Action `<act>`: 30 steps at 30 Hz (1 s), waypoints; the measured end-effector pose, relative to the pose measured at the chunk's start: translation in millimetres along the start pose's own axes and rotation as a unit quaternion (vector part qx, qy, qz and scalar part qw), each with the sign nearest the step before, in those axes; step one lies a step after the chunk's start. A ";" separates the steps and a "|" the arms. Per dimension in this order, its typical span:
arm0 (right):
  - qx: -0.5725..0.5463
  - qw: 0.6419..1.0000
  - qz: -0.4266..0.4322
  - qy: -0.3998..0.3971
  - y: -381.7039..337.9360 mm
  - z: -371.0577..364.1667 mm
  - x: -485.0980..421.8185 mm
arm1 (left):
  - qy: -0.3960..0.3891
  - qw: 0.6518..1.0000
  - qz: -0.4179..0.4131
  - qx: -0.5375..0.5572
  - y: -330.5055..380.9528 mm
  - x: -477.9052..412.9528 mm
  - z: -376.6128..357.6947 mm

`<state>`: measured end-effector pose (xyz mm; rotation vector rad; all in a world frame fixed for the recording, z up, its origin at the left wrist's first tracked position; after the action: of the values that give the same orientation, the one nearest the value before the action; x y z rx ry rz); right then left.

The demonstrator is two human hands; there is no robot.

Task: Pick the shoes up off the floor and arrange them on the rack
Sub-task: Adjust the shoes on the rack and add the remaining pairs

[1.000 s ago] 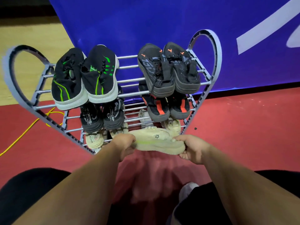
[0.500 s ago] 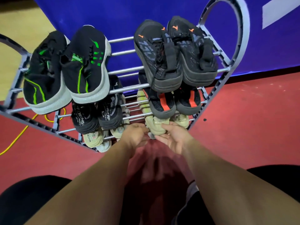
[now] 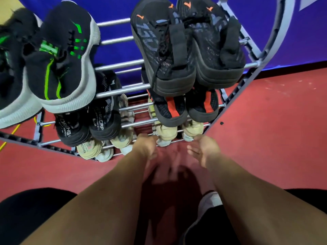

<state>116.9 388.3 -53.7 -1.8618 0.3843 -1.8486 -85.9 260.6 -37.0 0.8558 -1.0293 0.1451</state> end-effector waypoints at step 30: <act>0.060 0.993 0.097 0.019 -22.5 -2.4 -3.7 | -0.078 0.996 -0.017 0.038 9.6 15.7 -50.3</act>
<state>111.3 408.8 -45.2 -1.6494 0.4404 -1.7397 -47.3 297.2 -30.7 0.9659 -1.1607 0.0893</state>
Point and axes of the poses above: each hand's wrist, its own x-axis away from the middle knuckle, its own z-axis out of the back of the hand, y = z × x, the point moved 10 cm from there along -x, towards the middle knuckle, and after that the axes turned 2 degrees about y, right-handed, at the moved point
